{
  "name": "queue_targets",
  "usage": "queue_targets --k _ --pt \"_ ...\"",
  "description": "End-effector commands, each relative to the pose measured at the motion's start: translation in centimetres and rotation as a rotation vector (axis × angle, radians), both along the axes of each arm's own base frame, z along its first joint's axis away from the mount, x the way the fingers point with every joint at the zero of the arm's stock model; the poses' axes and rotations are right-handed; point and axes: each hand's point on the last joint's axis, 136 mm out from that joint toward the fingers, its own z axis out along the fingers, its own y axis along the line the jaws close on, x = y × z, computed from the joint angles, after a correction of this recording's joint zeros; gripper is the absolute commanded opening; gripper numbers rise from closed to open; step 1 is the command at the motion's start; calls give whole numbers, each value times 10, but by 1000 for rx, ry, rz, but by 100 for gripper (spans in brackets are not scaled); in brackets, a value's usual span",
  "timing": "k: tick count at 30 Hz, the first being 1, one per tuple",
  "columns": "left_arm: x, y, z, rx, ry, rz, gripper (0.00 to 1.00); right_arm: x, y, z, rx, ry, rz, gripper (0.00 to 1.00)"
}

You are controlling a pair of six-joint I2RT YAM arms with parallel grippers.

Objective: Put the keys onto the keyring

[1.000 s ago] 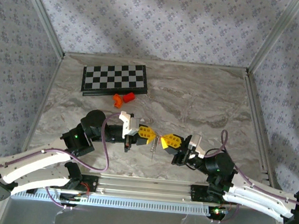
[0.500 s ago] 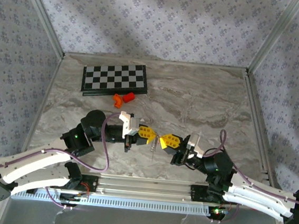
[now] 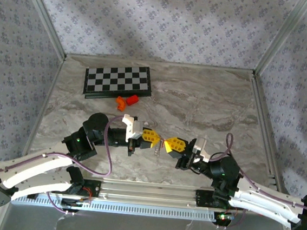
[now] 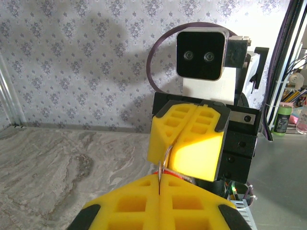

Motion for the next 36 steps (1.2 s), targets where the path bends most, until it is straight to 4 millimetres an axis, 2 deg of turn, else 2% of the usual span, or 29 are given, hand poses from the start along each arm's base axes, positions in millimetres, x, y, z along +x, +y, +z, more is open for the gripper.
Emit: queue_targets --k 1,36 --pt "-7 3 18 -56 -45 -19 0 -1 -7 9 45 2 -5 0" --pt "-8 3 17 -59 -45 -21 0 2 -4 5 41 10 -11 0"
